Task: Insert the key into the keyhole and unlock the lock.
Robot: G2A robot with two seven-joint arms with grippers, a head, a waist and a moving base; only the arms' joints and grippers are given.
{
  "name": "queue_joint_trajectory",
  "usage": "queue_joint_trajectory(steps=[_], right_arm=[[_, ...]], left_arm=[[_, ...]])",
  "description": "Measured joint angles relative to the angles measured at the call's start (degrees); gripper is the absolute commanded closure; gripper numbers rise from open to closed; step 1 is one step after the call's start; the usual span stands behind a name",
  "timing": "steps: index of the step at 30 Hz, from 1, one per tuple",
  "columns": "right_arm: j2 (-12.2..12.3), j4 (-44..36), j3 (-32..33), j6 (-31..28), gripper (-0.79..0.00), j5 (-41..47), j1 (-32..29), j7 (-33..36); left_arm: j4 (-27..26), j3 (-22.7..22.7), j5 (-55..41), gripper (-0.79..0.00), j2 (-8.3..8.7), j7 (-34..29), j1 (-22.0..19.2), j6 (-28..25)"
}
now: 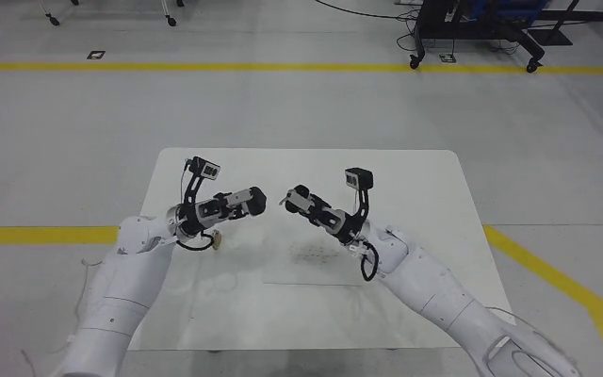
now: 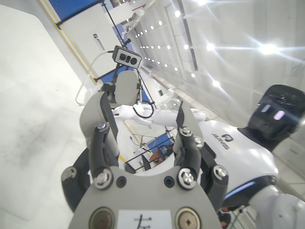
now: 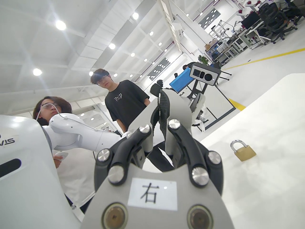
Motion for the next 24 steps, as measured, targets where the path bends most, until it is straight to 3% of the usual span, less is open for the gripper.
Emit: queue_joint_trajectory(steps=[11,24], right_arm=[[-2.9,5.6,-1.9,3.1,0.000,7.4,2.5,4.9],[-4.5,7.9,-0.2,4.5,0.000,6.9,2.2,6.0]], left_arm=[[0.4,2.8,5.4,-0.379,-0.30,4.9,-1.0,-4.9],[0.7,3.4,9.4,-0.265,-0.10,7.0,-1.5,-6.4]])
